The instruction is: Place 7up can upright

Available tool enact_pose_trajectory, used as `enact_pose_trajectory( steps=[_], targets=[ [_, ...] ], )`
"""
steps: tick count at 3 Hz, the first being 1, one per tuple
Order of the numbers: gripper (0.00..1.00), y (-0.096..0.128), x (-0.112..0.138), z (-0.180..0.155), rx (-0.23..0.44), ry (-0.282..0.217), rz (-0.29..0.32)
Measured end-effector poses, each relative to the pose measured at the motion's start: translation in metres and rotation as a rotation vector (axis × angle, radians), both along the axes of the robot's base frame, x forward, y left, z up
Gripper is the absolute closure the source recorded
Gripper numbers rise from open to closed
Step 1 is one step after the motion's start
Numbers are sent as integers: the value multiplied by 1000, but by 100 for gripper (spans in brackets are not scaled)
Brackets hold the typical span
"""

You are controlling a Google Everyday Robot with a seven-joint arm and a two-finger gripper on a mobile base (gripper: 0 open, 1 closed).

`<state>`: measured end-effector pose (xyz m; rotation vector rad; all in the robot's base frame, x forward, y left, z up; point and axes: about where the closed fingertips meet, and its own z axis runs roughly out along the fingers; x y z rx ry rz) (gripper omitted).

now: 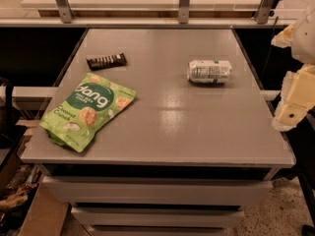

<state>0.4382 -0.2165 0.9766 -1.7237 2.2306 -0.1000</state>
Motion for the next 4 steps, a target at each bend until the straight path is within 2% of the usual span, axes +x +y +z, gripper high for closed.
enact_pose_trajectory(
  steps=[1,2,3,4],
  targets=[
    [0,0,0,0,0,0,0],
    [0,0,2,3,27,-17,-4],
    [0,4,21,7,47,-41,28],
    [0,16,47,8,62,-57,85]
  ],
)
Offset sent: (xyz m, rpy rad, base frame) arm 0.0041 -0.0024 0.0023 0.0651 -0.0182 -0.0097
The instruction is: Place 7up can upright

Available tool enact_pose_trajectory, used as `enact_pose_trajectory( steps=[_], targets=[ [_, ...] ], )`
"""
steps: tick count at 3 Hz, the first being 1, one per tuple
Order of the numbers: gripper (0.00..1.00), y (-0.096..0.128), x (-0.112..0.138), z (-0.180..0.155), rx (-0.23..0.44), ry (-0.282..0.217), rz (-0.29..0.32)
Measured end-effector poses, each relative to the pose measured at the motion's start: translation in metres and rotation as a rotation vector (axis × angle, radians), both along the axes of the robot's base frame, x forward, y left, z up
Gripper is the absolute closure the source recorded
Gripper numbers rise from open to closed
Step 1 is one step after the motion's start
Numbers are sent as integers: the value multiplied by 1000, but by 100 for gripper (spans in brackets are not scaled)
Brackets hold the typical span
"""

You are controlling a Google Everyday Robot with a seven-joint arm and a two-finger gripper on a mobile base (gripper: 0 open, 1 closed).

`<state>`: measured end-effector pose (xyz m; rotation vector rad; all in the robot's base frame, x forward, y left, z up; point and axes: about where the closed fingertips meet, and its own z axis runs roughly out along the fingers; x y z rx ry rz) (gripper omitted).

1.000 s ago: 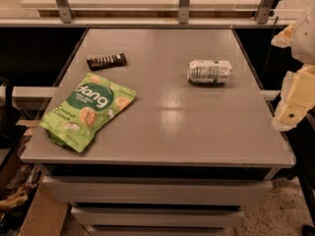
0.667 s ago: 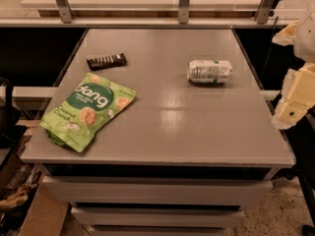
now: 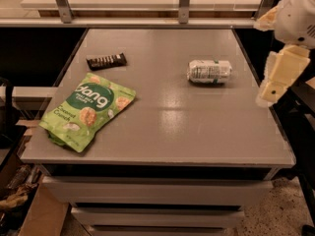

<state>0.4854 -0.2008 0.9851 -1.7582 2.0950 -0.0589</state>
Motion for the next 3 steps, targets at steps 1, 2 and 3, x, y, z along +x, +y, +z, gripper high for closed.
enact_pose_trajectory(
  steps=[1,2,3],
  targets=[
    [0,18,30,-7,0,-5,60],
    [0,34,55,-23,-28,-14,116],
    [0,47,77,-46,-69,-15,159]
  ],
)
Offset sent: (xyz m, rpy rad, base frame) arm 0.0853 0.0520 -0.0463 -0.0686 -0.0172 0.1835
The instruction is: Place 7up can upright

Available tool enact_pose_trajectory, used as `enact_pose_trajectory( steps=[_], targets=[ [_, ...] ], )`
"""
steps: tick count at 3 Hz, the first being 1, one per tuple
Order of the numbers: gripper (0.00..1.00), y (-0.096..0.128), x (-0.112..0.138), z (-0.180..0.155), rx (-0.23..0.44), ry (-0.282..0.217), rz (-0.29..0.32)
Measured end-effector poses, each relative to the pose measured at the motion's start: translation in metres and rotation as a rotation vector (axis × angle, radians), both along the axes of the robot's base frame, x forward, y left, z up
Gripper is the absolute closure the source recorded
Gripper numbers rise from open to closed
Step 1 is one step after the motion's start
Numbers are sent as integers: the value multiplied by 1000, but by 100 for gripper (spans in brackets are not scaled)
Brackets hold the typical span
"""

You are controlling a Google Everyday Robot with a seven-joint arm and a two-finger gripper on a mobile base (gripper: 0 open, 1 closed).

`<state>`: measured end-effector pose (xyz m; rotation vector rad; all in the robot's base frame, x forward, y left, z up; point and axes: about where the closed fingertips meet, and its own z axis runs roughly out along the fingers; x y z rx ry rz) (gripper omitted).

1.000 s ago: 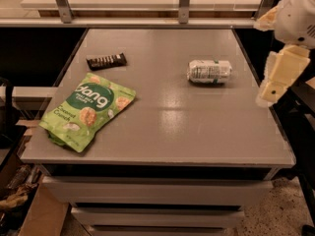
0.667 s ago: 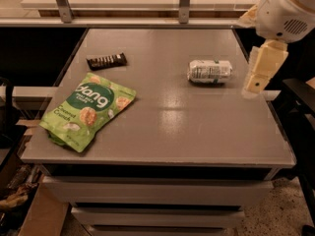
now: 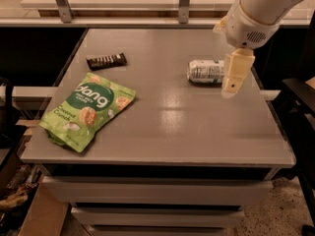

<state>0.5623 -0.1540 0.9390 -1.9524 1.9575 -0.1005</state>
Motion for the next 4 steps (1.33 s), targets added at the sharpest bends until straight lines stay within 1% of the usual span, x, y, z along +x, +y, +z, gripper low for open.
enact_pose_trajectory(
  steps=[2,4],
  targets=[
    [0,11,33,-29,-36,10,62],
    [0,20,52,-50,-50,38,80]
  ],
)
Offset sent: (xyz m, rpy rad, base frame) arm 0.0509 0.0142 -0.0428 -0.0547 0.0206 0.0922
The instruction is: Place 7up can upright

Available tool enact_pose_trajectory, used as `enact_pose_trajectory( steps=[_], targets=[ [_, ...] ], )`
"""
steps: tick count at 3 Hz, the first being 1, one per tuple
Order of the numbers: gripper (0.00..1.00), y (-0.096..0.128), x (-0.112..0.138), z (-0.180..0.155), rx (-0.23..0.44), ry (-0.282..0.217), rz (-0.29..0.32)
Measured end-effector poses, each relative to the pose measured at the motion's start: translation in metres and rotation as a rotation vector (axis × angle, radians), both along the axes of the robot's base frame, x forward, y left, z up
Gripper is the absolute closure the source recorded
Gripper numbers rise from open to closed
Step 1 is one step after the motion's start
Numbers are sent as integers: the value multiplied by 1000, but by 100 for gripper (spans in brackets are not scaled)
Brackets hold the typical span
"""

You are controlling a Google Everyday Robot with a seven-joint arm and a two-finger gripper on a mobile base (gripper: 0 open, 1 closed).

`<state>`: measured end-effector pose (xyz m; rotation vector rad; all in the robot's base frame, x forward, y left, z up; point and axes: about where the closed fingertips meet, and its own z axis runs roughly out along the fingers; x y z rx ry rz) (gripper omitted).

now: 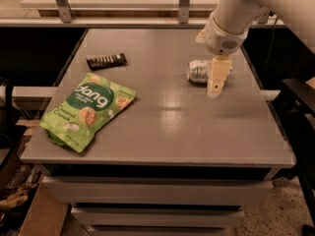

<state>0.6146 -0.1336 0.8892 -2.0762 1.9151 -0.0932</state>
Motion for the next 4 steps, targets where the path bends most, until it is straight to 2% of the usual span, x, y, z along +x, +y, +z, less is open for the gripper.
enact_pose_trajectory(
  steps=[3,4],
  targets=[
    [0,5,15,-29,-16,51,-2],
    [3,6,16,-34,-17,64,1]
  ],
)
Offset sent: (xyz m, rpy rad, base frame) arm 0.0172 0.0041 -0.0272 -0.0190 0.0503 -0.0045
